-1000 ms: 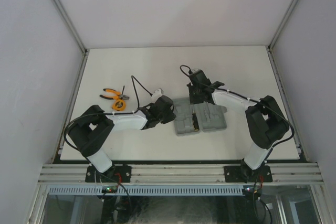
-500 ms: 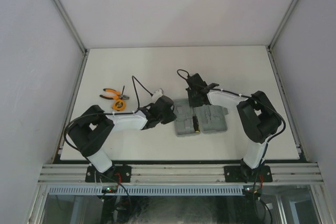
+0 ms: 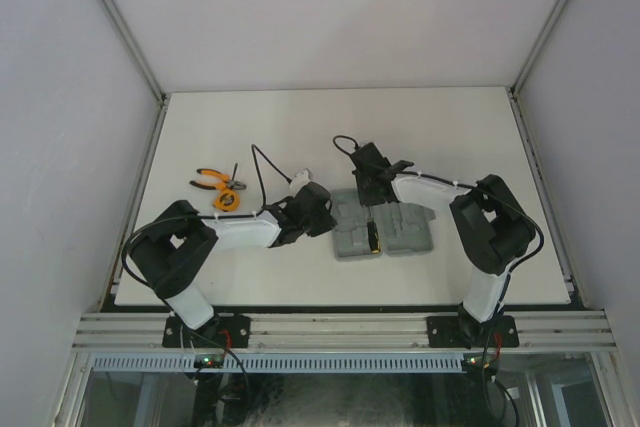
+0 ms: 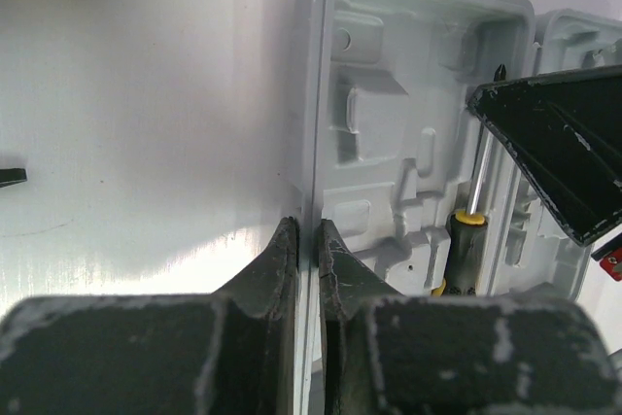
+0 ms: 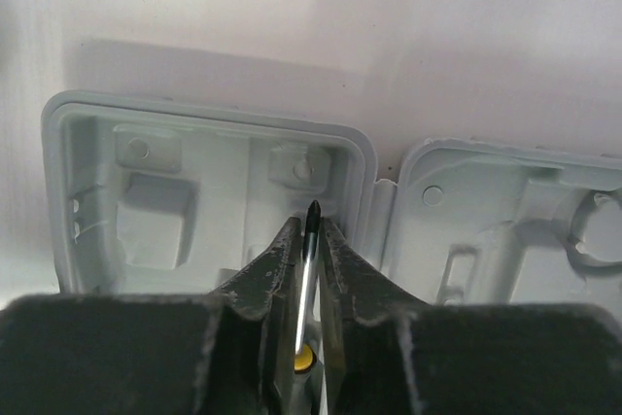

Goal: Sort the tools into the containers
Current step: Place the screwdriver in the storage box.

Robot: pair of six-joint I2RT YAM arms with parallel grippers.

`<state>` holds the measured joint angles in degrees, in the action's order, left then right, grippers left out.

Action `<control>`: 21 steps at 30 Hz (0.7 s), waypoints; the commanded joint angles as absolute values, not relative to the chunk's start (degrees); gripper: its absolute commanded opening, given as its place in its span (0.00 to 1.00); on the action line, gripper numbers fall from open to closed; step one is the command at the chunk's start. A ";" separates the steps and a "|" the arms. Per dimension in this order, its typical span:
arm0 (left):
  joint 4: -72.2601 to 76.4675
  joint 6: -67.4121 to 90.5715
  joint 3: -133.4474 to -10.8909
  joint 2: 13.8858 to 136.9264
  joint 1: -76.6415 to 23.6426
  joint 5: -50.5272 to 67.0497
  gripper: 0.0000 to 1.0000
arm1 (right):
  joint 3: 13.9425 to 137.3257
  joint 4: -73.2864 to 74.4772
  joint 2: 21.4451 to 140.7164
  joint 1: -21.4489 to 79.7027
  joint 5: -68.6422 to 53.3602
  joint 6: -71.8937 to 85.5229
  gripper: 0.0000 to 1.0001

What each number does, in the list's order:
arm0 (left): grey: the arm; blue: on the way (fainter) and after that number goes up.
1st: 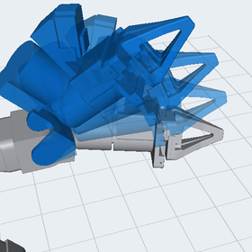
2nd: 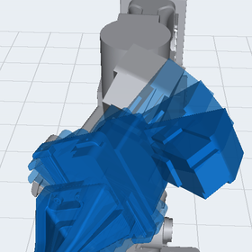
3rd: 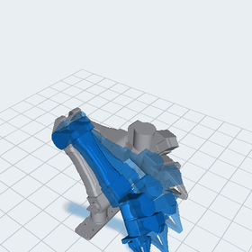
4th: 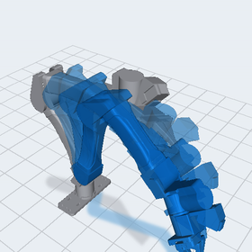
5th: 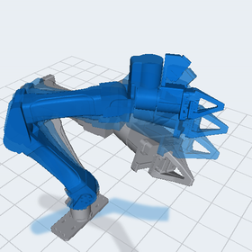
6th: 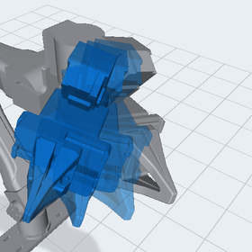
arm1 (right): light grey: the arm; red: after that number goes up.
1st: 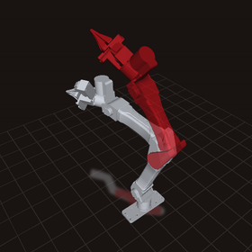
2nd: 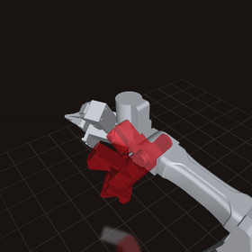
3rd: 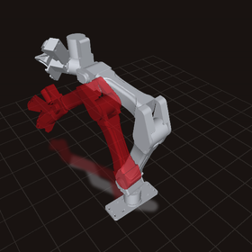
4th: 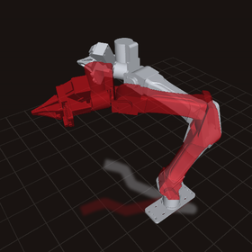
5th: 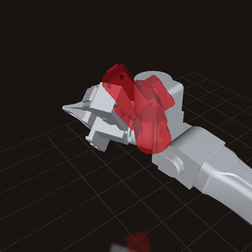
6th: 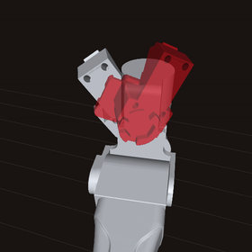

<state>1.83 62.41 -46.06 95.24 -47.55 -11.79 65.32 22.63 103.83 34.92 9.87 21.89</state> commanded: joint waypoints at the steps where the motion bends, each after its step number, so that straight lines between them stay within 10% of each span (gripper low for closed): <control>1: 2.80 63.62 -44.88 94.81 -46.76 -13.14 0.00 | 65.13 25.51 100.24 35.20 13.89 21.28 0.14; 21: 3.76 64.95 -44.11 94.44 -46.15 -12.26 0.00 | 60.47 29.79 88.19 38.39 11.40 25.09 0.23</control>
